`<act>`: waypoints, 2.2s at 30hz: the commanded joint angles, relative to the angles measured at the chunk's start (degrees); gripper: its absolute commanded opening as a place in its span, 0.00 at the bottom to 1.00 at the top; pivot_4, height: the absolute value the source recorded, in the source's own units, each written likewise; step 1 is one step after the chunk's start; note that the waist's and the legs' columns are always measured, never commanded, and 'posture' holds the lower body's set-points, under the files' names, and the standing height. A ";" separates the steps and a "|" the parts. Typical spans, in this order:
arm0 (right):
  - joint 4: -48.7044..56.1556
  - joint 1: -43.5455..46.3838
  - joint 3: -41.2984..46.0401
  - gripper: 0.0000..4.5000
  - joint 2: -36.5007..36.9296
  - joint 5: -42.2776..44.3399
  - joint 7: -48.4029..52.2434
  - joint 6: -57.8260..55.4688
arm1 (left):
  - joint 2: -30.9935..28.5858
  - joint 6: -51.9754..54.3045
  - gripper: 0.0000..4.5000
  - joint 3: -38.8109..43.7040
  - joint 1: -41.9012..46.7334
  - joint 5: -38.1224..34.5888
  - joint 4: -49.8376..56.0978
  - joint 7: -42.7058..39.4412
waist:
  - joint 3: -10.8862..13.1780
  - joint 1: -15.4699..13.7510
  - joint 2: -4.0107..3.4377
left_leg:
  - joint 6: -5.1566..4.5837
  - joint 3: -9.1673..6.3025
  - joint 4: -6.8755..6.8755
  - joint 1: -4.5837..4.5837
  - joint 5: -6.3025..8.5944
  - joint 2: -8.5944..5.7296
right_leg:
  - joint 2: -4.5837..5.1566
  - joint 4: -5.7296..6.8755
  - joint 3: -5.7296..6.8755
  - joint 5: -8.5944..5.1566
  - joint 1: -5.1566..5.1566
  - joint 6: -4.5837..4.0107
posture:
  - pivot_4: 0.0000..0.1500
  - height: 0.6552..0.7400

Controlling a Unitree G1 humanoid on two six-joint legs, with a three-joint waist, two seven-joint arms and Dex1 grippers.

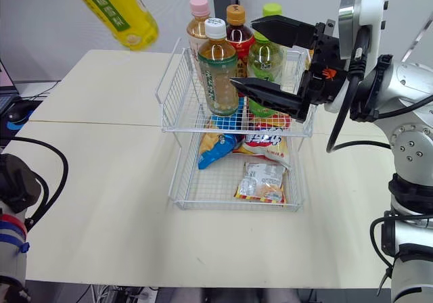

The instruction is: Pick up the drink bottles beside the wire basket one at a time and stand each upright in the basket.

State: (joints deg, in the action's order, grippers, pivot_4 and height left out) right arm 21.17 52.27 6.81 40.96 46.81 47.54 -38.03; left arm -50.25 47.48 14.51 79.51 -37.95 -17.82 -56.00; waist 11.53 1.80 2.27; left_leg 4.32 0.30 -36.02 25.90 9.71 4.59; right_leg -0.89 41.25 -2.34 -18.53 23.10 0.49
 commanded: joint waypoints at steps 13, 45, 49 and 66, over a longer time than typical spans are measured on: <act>6.68 -3.06 3.62 1.00 0.80 2.64 -4.49 -0.95 | 8.50 -3.92 0.31 -4.28 -2.69 2.67 2.31 0.45 | -0.01 0.11 -0.02 | 0.00 0.08 0.02 0.01 0.00 0.00 | 0.00 0.00 -0.10 0.00 0.06 -0.01 | 1.00 1.00; 3.91 -2.62 3.73 1.00 3.95 1.61 -5.08 -1.49 | 2.78 -8.48 0.99 0.72 -13.22 5.40 2.04 -1.13 | -0.02 0.11 -0.04 | -0.01 0.08 -0.04 0.01 -0.01 0.00 | 0.00 0.03 -0.11 0.00 0.04 -0.01 | 1.00 1.00; -3.56 0.94 6.37 1.00 9.99 0.69 -1.79 -3.34 | -1.34 -11.17 0.99 5.63 -16.18 6.78 -0.48 1.88 | 0.00 0.00 -0.08 | -0.01 0.14 -0.05 0.00 -0.01 -0.01 | 0.02 0.07 -0.15 0.00 0.08 -0.01 | 1.00 1.00; -35.31 -28.30 18.73 1.00 14.48 -20.23 5.26 24.98 | 3.98 -35.48 0.99 10.25 -49.66 15.43 -7.37 9.02 | -0.13 -0.20 -0.09 | -0.02 0.25 -0.05 -0.08 0.00 -0.01 | 0.08 0.03 -0.20 0.02 0.00 -0.01 | 1.00 1.00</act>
State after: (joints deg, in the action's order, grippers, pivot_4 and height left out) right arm -12.13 25.53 24.21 56.67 29.25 53.44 -18.31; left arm -46.89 15.13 23.97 31.24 -23.46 -26.31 -48.43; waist 11.40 1.61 2.18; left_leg 4.31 0.56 -36.06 25.80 9.72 4.57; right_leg -0.81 41.27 -2.55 -18.51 23.08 0.48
